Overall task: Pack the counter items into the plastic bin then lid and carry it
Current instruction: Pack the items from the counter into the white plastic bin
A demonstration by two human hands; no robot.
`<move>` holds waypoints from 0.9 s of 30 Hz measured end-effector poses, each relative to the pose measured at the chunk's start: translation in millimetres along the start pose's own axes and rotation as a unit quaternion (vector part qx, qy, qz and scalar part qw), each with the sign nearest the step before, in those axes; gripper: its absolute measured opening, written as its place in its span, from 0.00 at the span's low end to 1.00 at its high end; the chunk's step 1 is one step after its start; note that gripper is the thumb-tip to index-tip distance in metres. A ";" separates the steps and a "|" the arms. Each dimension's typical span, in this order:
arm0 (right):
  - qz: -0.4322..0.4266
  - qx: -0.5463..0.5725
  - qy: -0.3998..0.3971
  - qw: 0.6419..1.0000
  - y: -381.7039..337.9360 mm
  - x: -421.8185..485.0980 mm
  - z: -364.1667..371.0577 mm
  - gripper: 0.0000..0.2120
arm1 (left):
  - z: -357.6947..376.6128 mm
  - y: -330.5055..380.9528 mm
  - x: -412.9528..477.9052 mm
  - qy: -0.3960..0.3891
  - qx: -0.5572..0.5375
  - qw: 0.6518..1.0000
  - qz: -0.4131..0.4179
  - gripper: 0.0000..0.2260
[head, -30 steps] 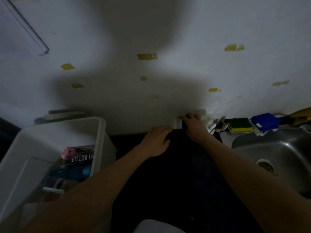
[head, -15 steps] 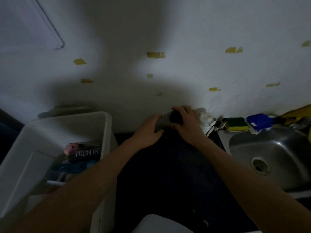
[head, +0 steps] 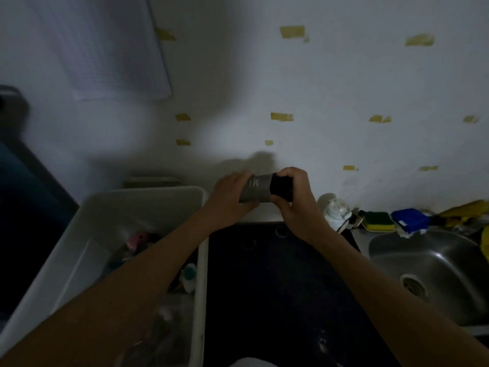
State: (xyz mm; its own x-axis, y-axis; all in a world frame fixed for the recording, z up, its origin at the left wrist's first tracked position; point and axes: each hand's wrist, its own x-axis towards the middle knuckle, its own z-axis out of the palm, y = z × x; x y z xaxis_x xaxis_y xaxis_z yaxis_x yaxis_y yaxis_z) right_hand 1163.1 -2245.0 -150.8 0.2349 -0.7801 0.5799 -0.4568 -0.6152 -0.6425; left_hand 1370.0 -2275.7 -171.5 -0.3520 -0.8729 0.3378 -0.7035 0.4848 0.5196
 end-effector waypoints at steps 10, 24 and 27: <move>0.036 0.028 -0.107 0.993 -47.0 8.3 86.8 0.22 | -74.7 -62.9 -72.3 0.020 0.062 0.997 -0.043 0.32; 0.109 -0.085 -0.280 0.950 -87.7 -10.8 200.2 0.21 | -95.0 -160.7 -186.4 -0.026 0.011 0.986 -0.165 0.32; 0.112 -0.108 -0.311 0.938 -89.1 -16.6 220.3 0.22 | -95.1 -172.3 -202.4 -0.039 0.026 0.984 -0.171 0.30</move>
State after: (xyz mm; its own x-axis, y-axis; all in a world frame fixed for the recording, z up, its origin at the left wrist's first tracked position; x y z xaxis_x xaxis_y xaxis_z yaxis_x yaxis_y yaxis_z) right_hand 1388.9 -2202.3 -213.5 0.5371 -0.8435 -0.0049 -0.7015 -0.4434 -0.5578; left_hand 1621.2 -2177.4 -254.8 -0.1336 -0.9871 0.0882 -0.8191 0.1600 0.5508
